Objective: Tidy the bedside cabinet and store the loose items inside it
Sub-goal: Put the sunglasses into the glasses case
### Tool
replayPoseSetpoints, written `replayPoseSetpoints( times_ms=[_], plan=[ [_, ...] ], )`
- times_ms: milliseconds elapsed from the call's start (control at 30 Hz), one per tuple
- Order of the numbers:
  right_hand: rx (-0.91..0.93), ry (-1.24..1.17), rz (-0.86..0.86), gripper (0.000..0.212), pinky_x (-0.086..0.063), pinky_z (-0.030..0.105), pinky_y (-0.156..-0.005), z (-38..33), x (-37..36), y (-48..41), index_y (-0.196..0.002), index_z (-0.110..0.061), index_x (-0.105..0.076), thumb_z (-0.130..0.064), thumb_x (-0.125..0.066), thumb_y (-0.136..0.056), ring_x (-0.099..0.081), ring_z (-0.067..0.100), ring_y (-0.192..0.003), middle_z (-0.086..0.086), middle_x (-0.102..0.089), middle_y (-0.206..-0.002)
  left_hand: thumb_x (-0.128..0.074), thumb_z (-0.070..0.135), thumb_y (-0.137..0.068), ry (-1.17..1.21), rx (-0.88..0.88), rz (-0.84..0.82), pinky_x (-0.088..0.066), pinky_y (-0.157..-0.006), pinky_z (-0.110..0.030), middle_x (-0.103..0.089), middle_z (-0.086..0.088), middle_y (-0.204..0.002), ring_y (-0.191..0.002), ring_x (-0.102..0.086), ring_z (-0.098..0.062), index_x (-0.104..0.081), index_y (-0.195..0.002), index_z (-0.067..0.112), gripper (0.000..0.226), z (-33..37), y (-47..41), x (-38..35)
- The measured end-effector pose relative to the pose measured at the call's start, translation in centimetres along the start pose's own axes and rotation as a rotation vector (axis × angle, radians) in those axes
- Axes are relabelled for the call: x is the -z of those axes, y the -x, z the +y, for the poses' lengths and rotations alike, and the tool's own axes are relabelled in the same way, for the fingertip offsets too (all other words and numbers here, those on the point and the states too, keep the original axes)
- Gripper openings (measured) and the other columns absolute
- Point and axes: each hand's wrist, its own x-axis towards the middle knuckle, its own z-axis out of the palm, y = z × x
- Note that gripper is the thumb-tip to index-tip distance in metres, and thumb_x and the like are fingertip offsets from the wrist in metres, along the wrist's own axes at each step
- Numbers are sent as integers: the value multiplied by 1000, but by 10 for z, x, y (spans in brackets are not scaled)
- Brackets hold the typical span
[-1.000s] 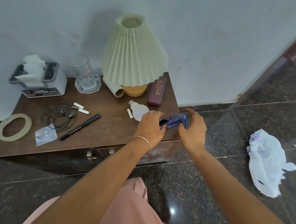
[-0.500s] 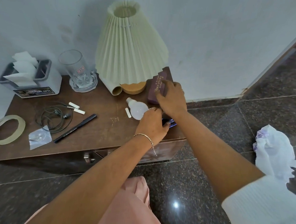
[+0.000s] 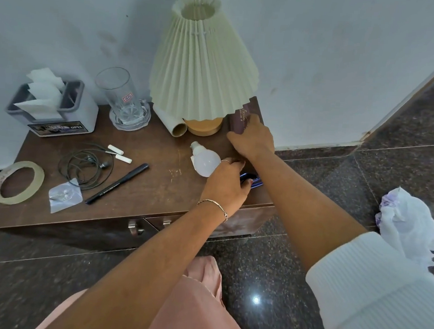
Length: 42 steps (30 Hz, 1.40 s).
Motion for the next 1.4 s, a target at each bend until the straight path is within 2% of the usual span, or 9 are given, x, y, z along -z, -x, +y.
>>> replayPoseSetpoints(
  times_ms=[233,400,467,600,733,867,1000,1200,1400],
  plan=[
    [-69,-300,28,63,-49,41,-97,14,33,28,-135,-26,-50,-48,-55,-76,-57,25,-116,1,-56,-134,-59,16,-89,196,89,83,-42,-103,-26,-58,-4,-130,-118,-54,-18,-57,-129,14,40,5,5,15],
    [-60,-511,28,57,-56,42,-87,22,64,80,-125,-32,-59,-45,-57,-70,-66,18,-97,-2,-67,-111,-60,7,-89,738,333,120,-47,-87,-13,-62,0,-112,-104,-60,-13,-60,-121,7,32,20,8,38],
    [-31,-526,-9,50,-57,39,-83,27,72,110,-124,-34,-59,-39,-56,-74,-69,16,-87,-2,-70,-96,-62,10,-90,1079,434,31,-51,-92,-29,-60,-2,-108,-102,-60,-19,-57,-122,8,33,25,17,54],
    [81,-522,-130,46,-55,23,-78,28,79,164,-129,-32,-56,-27,-60,-84,-67,10,-92,-2,-69,-104,-64,20,-89,1448,512,-136,-54,-90,-43,-62,-10,-115,-103,-60,-25,-54,-125,7,39,23,49,73],
    [153,-393,-276,47,-52,17,-78,4,70,181,-129,-23,-57,-28,-64,-82,-64,1,-91,-10,-66,-108,-54,21,-94,1588,467,-140,-56,-83,-39,-64,-15,-110,-93,-66,-24,-56,-120,5,30,9,75,82],
    [168,-339,-267,37,-56,30,-77,-33,51,176,-100,-17,-72,-44,-75,-74,-69,8,-83,-6,-73,-88,-54,22,-92,1675,423,-91,-51,-90,-38,-66,-13,-114,-98,-65,-22,-58,-122,5,35,-15,92,101],
    [211,-226,-321,30,-49,24,-69,-73,28,172,-79,-23,-62,-44,-80,-68,-62,5,-73,-12,-64,-76,-57,26,-84,1766,388,-38,-53,-89,-40,-71,-9,-104,-95,-69,-20,-61,-116,13,34,-47,106,119],
    [166,-180,-496,28,-39,9,-43,-104,2,168,-73,-20,-57,-29,-83,-67,-53,1,-57,-9,-57,-66,-55,25,-84,1862,351,32,-47,-98,-44,-67,-13,-116,-106,-65,-23,-56,-126,12,44,-83,119,122],
    [129,-142,-563,45,-40,21,-55,-116,-14,164,-93,-5,-66,-29,-87,-62,-54,10,-66,1,-58,-76,-55,21,-83,1927,343,75,-51,-94,-43,-63,-16,-122,-105,-65,-24,-56,-126,11,44,-103,123,119]
  ],
)
